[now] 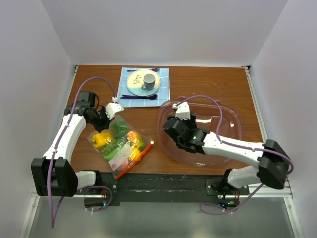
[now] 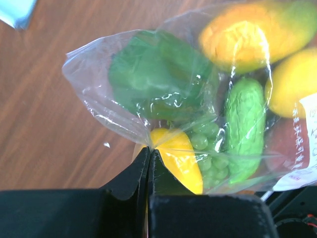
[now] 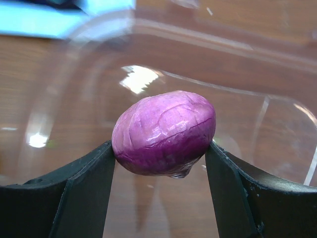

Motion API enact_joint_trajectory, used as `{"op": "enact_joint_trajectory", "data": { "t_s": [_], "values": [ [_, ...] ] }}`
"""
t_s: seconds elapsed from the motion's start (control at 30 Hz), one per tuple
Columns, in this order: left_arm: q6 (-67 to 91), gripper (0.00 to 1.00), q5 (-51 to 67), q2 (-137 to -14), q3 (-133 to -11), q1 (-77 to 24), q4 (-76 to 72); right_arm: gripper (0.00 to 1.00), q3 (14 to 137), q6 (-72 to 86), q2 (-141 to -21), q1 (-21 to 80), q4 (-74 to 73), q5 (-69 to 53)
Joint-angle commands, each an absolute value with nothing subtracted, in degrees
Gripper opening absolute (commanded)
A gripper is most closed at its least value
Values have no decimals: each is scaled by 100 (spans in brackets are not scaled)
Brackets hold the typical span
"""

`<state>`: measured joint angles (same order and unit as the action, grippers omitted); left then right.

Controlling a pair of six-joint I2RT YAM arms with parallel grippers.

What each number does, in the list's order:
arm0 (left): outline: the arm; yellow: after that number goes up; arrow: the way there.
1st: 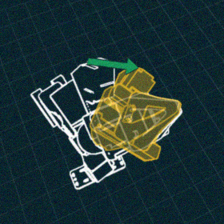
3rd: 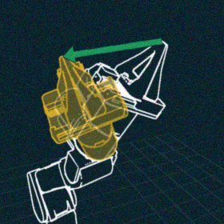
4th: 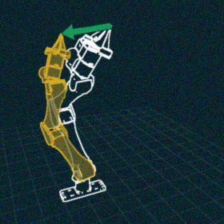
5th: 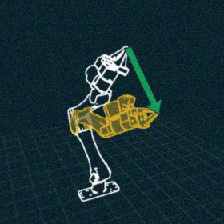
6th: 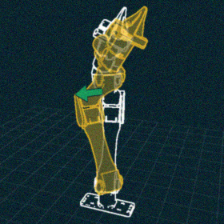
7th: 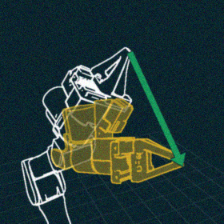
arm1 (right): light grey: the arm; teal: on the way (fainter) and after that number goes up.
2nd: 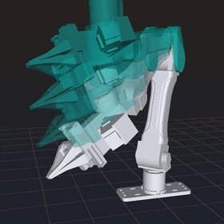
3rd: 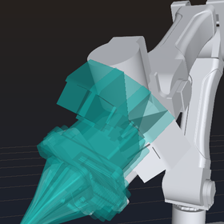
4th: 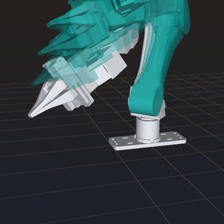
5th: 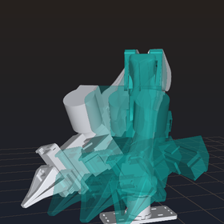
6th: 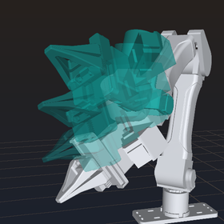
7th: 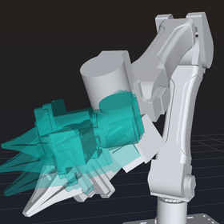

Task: Open the zip-top bag and remove the fake food

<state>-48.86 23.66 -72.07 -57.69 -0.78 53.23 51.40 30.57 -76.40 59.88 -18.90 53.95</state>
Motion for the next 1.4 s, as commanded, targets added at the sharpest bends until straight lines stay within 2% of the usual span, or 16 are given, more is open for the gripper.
{"op": "enact_joint_trajectory", "data": {
  "t_s": [0.0, 0.03, 0.07, 0.1, 0.13, 0.2, 0.33, 0.4, 0.43, 0.53, 0.7, 0.97, 1.37],
  "values": [
    [-4755, 0, 2066, -7058, -5642, -79, 5264, 31, 5247, 3490, -8059, 5889, -2672, 5669],
    [-4755, 0, 2100, -7040, -5677, -79, 5282, 48, 5256, 3472, -8077, 5880, -2628, 5608],
    [-4729, 0, 2101, -7014, -5721, -79, 5274, 85, 5291, 3489, -8068, 5880, -2628, 5625],
    [-4702, 0, 2074, -7014, -5722, -79, 5247, 95, 5308, 3498, -7973, 5880, -2628, 5660],
    [-4676, 0, 1970, -7014, -5713, -79, 5204, 99, 5291, 3455, -7859, 5889, -2550, 5678],
    [-4597, 0, 1785, -7057, -5617, -79, 4993, 99, 5143, 2947, -7482, 5985, -2182, 5564],
    [-4465, 0, 1110, -7268, -5265, -79, 4448, 99, 4326, 1610, -6199, 6704, -312, 4932],
    [-4360, 0, 932, -7382, -5063, -79, 4114, 99, 4342, 1477, -6135, 6881, -281, 4486],
    [-4333, 0, 836, -7487, -5019, -79, 4052, 98, 4324, 1433, -6135, 7056, -203, 4308],
    [-4219, 0, 791, -7672, -4878, -79, 3859, 87, 4193, 1310, -6362, 7435, 254, 3614],
    [-4210, 0, 677, -7822, -4738, -79, 3701, 76, 4429, 1239, -7750, 8120, 711, 3208],
    [-4368, 0, 598, -7814, -4500, -88, 3586, 91, 5053, 1003, -9289, 8227, 1467, 3119],
    [-4579, 0, 808, -7770, -4517, -141, 3779, 94, 5897, 703, -10520, 7752, 1898, 2874]
  ]
}}
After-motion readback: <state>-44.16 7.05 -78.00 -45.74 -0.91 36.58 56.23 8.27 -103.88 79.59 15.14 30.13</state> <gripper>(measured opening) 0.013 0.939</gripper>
